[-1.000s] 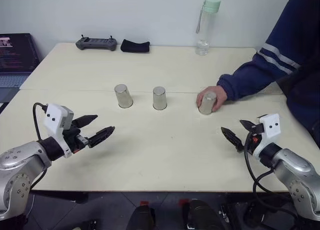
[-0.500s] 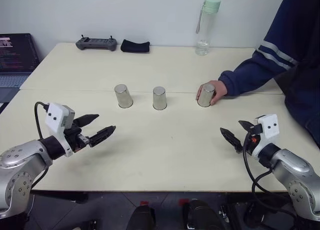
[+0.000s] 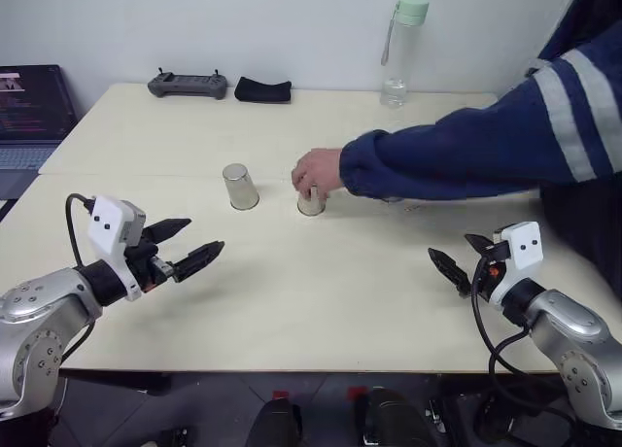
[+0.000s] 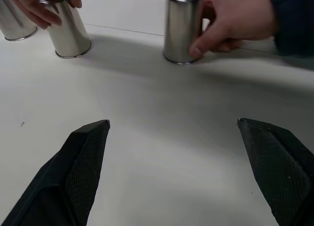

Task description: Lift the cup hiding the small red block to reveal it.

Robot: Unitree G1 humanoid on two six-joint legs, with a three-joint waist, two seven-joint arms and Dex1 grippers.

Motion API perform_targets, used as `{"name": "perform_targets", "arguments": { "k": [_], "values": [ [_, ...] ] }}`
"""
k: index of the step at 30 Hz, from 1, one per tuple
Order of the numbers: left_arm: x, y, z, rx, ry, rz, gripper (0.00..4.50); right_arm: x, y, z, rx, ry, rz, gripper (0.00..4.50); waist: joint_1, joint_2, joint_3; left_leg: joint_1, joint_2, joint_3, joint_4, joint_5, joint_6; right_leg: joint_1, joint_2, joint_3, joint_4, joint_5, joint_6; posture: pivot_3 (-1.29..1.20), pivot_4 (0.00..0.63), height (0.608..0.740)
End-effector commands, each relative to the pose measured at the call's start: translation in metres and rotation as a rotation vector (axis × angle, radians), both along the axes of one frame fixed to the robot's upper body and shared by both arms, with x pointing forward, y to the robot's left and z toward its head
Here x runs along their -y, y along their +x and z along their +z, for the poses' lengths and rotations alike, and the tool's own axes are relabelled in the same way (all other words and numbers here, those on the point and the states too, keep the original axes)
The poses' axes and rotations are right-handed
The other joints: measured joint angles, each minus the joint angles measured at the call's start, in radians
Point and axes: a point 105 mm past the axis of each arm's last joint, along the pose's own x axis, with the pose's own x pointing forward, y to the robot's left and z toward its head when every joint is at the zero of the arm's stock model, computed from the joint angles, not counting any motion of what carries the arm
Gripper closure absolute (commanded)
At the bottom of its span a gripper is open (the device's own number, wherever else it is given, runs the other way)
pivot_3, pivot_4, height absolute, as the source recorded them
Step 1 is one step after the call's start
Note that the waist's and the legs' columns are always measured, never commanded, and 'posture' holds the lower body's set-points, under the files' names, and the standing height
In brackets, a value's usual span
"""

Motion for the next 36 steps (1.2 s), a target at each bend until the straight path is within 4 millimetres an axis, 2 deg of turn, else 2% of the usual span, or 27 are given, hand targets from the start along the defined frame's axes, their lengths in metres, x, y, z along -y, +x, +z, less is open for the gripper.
{"name": "perform_targets", "arguments": {
  "k": [1,36],
  "values": [
    [-0.0001,0.002,0.0097,0.045,0.022,-0.007,0.0,-0.0021,-0.0002,0.0112,0.051,0.001,0.005,0.07,0.0,0.0,0.0,0.0,0.0,0.0,0.0,0.0,0.0,0.0,0.0,0.0,0.0,0.0,0.0,0.0,0.15,0.74],
    [-0.0055,0.0049,0.0106,0.054,0.032,0.013,0.0,-0.0047,0.0001,0.0118,0.055,0.001,0.008,0.07,0.0,0.0,0.0,0.0,0.0,0.0,0.0,0.0,0.0,0.0,0.0,0.0,0.0,0.0,0.0,0.0,0.15,0.74]
  ]
}}
